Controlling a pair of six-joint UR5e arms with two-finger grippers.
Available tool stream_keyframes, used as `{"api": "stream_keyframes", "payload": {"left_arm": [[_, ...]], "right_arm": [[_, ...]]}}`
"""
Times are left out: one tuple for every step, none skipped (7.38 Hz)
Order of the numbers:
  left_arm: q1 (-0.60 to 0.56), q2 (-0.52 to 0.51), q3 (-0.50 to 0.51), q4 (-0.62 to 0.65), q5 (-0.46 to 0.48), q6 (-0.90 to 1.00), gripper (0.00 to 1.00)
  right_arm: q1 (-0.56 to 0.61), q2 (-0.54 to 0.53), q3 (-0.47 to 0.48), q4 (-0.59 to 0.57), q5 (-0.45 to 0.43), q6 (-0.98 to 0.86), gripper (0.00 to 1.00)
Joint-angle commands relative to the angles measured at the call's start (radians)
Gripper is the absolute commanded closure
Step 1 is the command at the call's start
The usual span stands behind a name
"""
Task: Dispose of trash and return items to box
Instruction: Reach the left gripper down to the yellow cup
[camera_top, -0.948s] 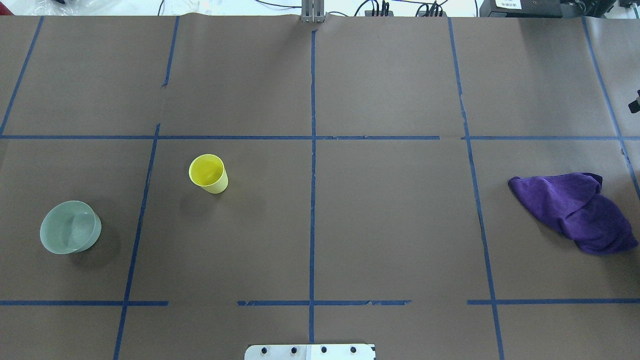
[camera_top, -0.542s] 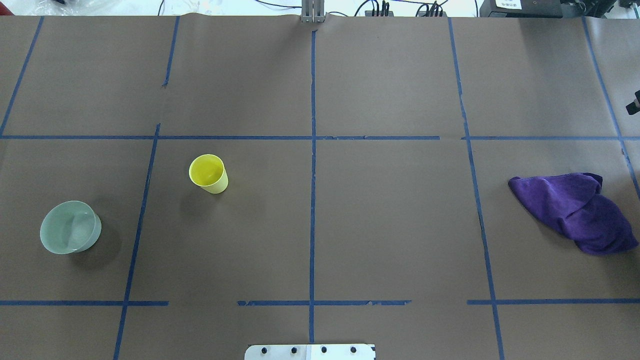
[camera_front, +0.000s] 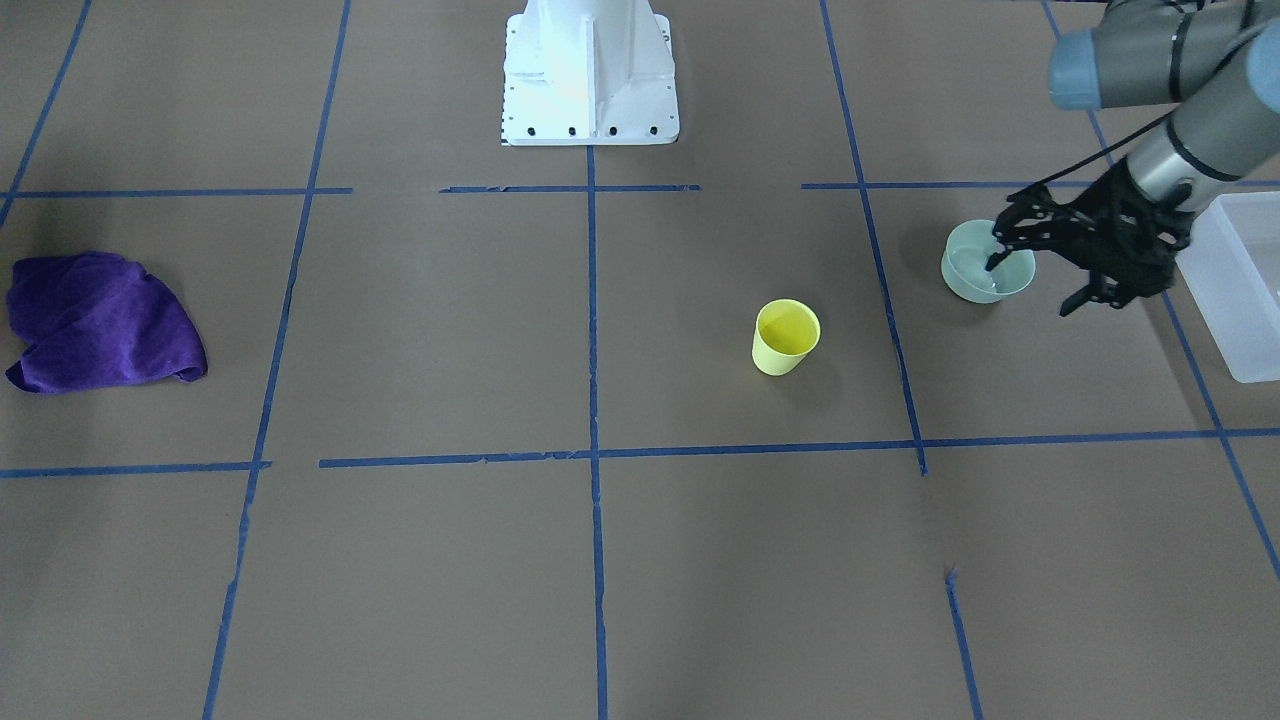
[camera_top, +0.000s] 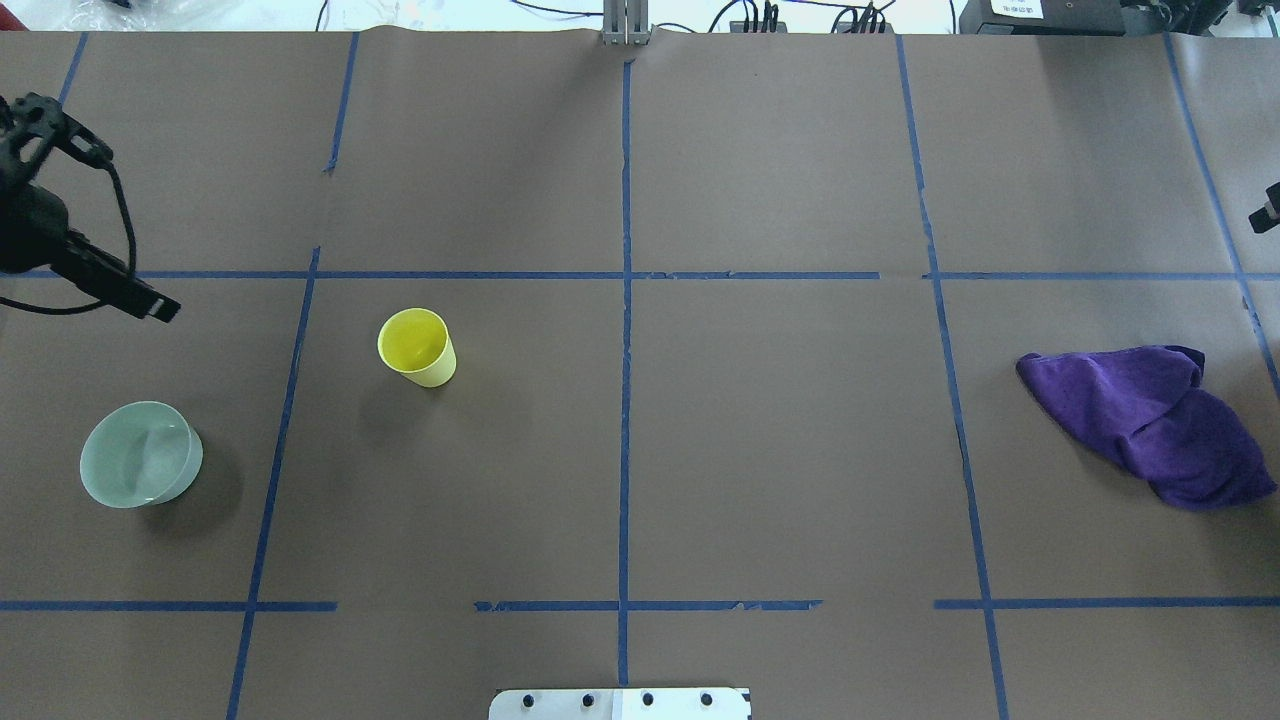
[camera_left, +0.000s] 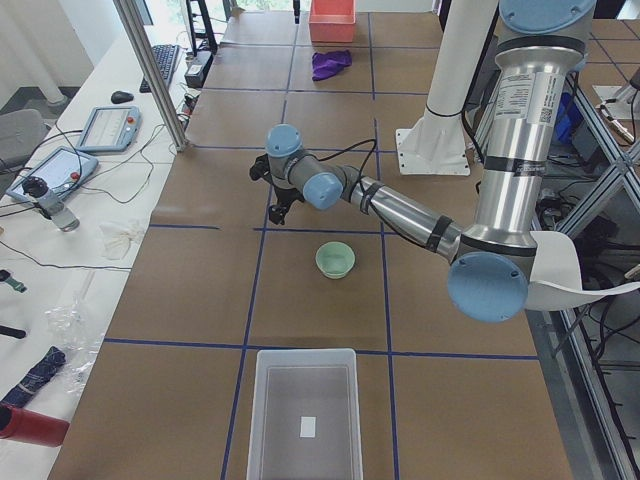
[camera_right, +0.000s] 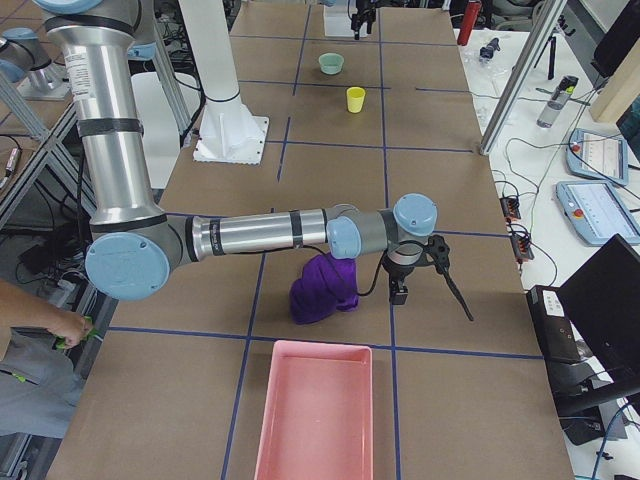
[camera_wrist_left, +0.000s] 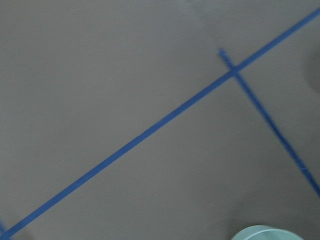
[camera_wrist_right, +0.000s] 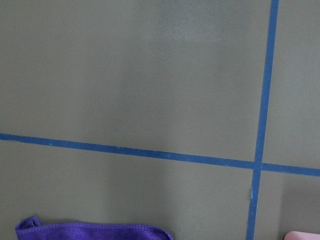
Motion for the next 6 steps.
{"api": "stream_keyframes", "payload": {"left_arm": [[0.166,-0.083,-0.013,-0.039,0.057,-0.472,0.0],[0.208,-0.102,-0.011,-0.037,0.101,-0.603,0.0],[0.243,-0.146,0.019,-0.031,0.122,-0.665,0.0],[0.249,-0.18,0.054,-0.031,0.189,-0.725,0.0],[0.251,-0.188,0.071,-0.031,0.198,-0.726,0.0],[0.251,-0.195,0.093,-0.033,0.201,-0.724,0.0]], "right_arm": [[-0.002,-0.005,0.0,0.0,0.0,0.0,0.0],[-0.003,-0.006,0.0,-0.002,0.0,0.0,0.0],[-0.003,-0.009,-0.005,0.0,0.0,0.0,0.0],[-0.003,-0.012,-0.008,0.0,0.0,-0.001,0.0],[-0.003,-0.012,-0.011,0.0,0.0,-0.001,0.0],[-0.005,-0.012,-0.011,0.0,0.0,-0.001,0.0]]}}
